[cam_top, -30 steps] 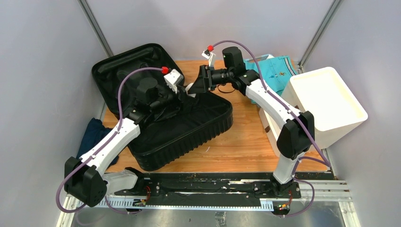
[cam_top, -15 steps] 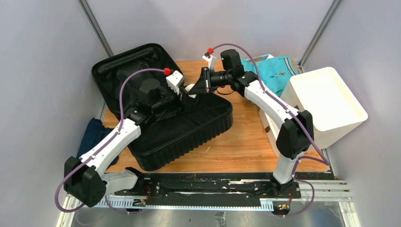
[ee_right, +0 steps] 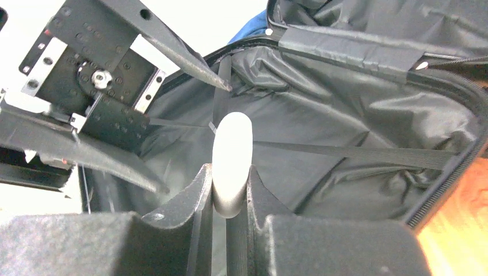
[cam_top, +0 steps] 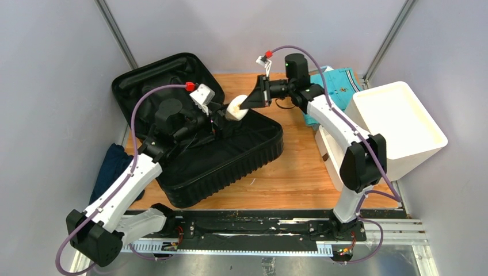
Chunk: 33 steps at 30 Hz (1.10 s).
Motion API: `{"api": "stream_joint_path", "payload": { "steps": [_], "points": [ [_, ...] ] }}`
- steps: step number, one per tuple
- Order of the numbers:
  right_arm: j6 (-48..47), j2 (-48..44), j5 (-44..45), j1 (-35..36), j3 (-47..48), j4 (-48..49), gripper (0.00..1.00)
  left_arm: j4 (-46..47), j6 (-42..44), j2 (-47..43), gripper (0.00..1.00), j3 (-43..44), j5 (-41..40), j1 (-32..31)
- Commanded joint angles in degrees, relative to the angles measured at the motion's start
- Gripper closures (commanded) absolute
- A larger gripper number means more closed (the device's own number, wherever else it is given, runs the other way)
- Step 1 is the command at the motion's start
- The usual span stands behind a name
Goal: Open, take out, and arrange the luggage
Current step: Pick up the personal item from the luggage, then place the personal item in the drawer.
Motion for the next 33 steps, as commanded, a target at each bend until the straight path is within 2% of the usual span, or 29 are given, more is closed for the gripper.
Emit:
{"api": "stream_joint_path", "payload": {
  "steps": [1, 9, 12, 14, 16, 20, 26, 33],
  "points": [
    [-8.22, -4.01, -11.83, -4.78, -0.14, 2.99, 1.00, -5.94, -0.71, -1.69, 0.00, 3.32, -1.94, -0.20],
    [-22.63, -6.67, -17.43, -14.46, 3.02, -6.47, 1.00, -6.95, -0.15, -4.35, 0.00, 4.43, -8.23, -0.20],
    [-32.75, -8.04, -15.16, -18.05, 5.19, -16.02, 1.00, -6.93, 0.22, -5.11, 0.00, 3.89, -10.94, -0.20],
    [-43.17, -9.45, -9.90, -19.70, 7.04, -26.03, 1.00, -6.98, 0.38, -5.65, 0.00, 3.44, -12.46, -0.20],
    [-55.20, -11.41, 1.57, -19.72, 8.45, -36.43, 1.00, -6.94, 0.58, -6.04, 0.00, 3.02, -13.25, -0.20],
    [-67.40, -16.42, 17.39, -19.79, 5.40, -43.89, 1.00, -6.58, 0.69, -6.57, 0.00, 2.02, -14.36, -0.11],
    [-75.78, -24.14, 34.49, -20.47, -5.26, -46.42, 1.00, -5.64, 0.74, -6.49, 0.00, 1.14, -15.00, -0.11],
    [-79.61, -25.95, 46.94, -24.34, -12.46, -47.82, 1.00, -5.62, 1.52, -6.04, 0.00, 0.87, -15.01, -0.11]
  ]
}}
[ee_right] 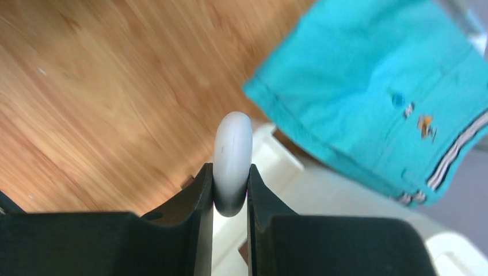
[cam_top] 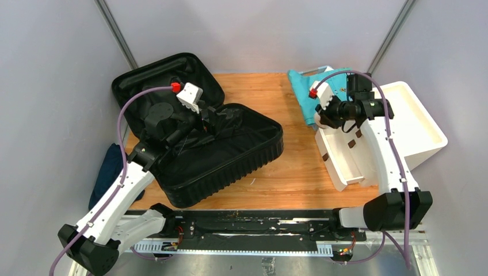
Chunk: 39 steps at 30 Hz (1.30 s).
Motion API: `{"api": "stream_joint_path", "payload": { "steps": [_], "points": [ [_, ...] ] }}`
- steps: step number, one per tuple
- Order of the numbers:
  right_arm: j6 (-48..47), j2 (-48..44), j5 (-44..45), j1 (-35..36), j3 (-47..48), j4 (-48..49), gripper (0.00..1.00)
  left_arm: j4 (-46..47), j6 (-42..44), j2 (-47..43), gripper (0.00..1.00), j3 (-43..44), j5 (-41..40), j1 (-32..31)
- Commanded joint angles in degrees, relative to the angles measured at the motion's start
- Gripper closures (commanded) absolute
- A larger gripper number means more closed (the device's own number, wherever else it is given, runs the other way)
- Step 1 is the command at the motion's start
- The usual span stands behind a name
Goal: Open, take out, and arrange the luggage
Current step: Place the personal item in the drawer.
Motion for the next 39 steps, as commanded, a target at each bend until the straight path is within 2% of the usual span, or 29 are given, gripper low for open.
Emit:
{"api": "stream_joint_path", "payload": {
  "steps": [1, 7, 10, 13, 17, 21, 24, 27, 29, 31, 34, 39],
  "points": [
    [-6.05, -0.44, 12.69, -2.21, -3.71, -3.42, 1.00, 0.55, 1.17, 0.12, 0.00, -0.77, -0.87, -0.07],
    [-8.37, 2.06, 22.49, -2.29, -7.29, -6.04, 0.99, 0.80, 1.23, 0.61, 0.00, -1.10, -0.64, -0.07],
    [-8.22, 4.08, 25.00, -2.39, -8.11, -7.44, 0.95, 1.03, 1.22, 0.79, 0.00, -1.31, -0.55, -0.07],
    [-6.89, 6.45, 25.47, -2.38, -8.22, -9.28, 0.84, 1.16, 1.27, 0.83, 0.00, -1.41, -0.61, -0.07],
    [-5.65, 9.04, 25.84, -2.36, -8.65, -11.07, 0.63, 1.03, 1.53, 0.84, 0.00, -1.32, -0.65, -0.07],
    [-5.04, 10.22, 24.62, -2.37, -8.20, -12.69, 0.48, 0.90, 1.66, 0.86, 0.00, -1.15, -0.72, -0.07],
    [-4.43, 10.30, 21.90, -2.38, -6.62, -14.39, 0.44, 0.90, 1.66, 0.92, 0.00, -1.06, -0.70, -0.07],
    [-3.68, 10.56, 16.32, -2.42, -3.99, -16.83, 0.46, 0.82, 1.66, 0.97, 0.00, -1.06, -0.70, -0.07],
    [-3.15, 10.86, 8.82, -2.38, -2.78, -18.92, 0.48, 0.72, 1.66, 0.86, 0.00, -1.06, -0.67, -0.07],
    [-2.86, 11.44, 1.94, -2.38, -2.65, -20.78, 0.55, 0.59, 1.68, 0.75, 0.00, -0.97, -0.80, -0.07],
    [-0.96, 12.62, -4.28, -2.43, -3.87, -20.81, 0.71, 0.18, 1.75, 0.51, 0.00, -0.90, -1.02, -0.07],
    [2.67, 15.16, -3.51, -2.43, -5.83, -17.90, 0.88, -0.33, 1.60, -0.23, 0.00, -1.10, -1.55, -0.07]
  ]
}}
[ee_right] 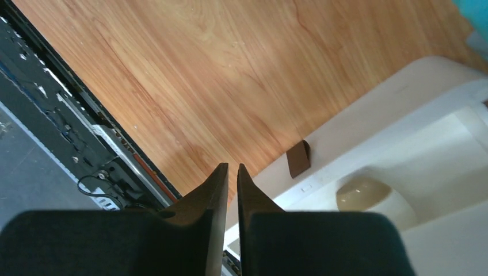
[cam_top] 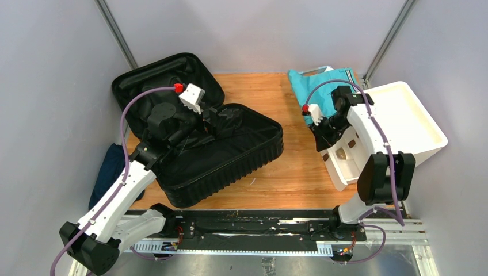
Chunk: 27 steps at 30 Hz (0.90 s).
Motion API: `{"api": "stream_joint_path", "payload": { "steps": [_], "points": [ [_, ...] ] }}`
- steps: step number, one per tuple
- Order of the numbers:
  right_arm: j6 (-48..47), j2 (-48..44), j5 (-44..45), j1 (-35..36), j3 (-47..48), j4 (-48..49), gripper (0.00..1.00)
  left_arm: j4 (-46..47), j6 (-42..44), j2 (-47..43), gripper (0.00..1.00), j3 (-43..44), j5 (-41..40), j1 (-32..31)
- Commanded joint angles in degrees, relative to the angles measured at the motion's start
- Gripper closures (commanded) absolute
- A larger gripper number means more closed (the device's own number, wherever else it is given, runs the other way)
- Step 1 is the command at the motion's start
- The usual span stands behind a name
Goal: Open, take out, and arrange the luggage
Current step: Place the personal item in the drawer, then close the drawer of the storage box.
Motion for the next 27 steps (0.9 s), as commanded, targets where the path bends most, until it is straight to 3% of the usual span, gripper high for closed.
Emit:
{"api": "stream_joint_path", "payload": {
  "steps": [1, 4, 9, 16, 27],
  "points": [
    [5.16, 2.62, -2.88, -0.45, -2.26, 0.49, 0.91, -0.46, 0.70, -1.18, 0.00, -0.26, -1.29, -0.07],
    [9.69, 3.79, 2.82, -0.46, -5.03, 4.94, 0.96, -0.43, 0.53, -1.50, 0.00, -0.31, -1.40, -0.07],
    [13.72, 5.26, 15.63, -0.46, -10.43, 11.44, 0.95, -0.93, 0.91, -1.65, 0.00, 0.01, -1.58, -0.02],
    [11.33, 2.15, 35.96, -0.48, -17.89, 20.12, 0.82, -0.85, 1.36, -1.52, 0.00, 0.13, -1.77, -0.07],
    [5.46, 2.49, 45.70, -1.74, -20.69, 25.80, 0.64, -0.73, 1.77, -1.02, 0.00, 0.54, -1.66, -0.07]
  ]
}}
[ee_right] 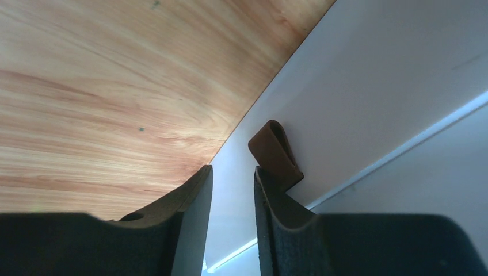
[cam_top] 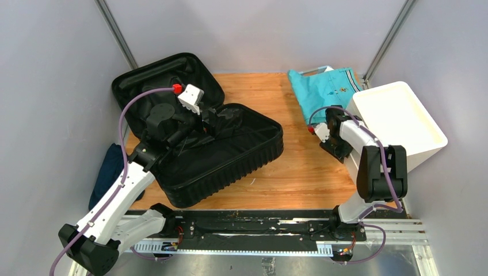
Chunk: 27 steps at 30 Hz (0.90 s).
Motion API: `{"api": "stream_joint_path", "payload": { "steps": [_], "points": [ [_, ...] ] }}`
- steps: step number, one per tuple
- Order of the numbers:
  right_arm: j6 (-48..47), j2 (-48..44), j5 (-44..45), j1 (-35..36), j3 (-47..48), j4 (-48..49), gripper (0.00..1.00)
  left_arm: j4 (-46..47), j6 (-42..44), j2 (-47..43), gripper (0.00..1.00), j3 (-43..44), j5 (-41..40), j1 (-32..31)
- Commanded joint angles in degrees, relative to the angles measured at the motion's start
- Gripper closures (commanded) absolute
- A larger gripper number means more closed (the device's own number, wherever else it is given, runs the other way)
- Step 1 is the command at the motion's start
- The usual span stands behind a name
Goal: Open, take out, and arrange the luggage
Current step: Close the drawer of the storage box.
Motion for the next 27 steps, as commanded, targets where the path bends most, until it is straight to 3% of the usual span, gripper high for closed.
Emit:
{"api": "stream_joint_path", "payload": {
  "steps": [1, 6, 14, 18, 21, 25, 27],
  "points": [
    [-3.41, 0.19, 6.71, -1.85, -0.07, 2.38, 0.63, 0.09, 1.07, -0.19, 0.00, 0.63, -0.69, -0.07],
    [-4.24, -0.48, 3.05, -1.93, 2.67, -0.82, 0.62, 0.13, 1.03, 0.17, 0.00, 1.44, -0.49, -0.07],
    [-6.90, -5.48, -27.66, -1.93, 21.59, -21.14, 0.62, -0.50, 0.85, 1.66, 0.00, 6.15, 0.26, -0.07],
    [-11.52, -6.84, -36.91, -1.93, 33.20, -24.64, 0.60, -1.62, 0.23, 2.94, 0.00, 11.16, -0.34, -0.07],
    [-11.93, -6.94, -38.67, -1.93, 41.66, -22.62, 0.45, -4.27, -0.55, 4.39, 0.00, 16.85, -1.21, 0.09],
    [-6.23, -6.37, -40.17, -1.93, 51.76, -16.55, 0.12, -8.76, -3.93, 6.62, 0.00, 24.91, 0.14, 1.61],
    [-2.80, -6.51, -42.18, -3.90, 55.32, -12.54, 0.01, -10.63, -6.25, 7.80, 0.00, 29.26, 1.81, 2.98]
  ]
}}
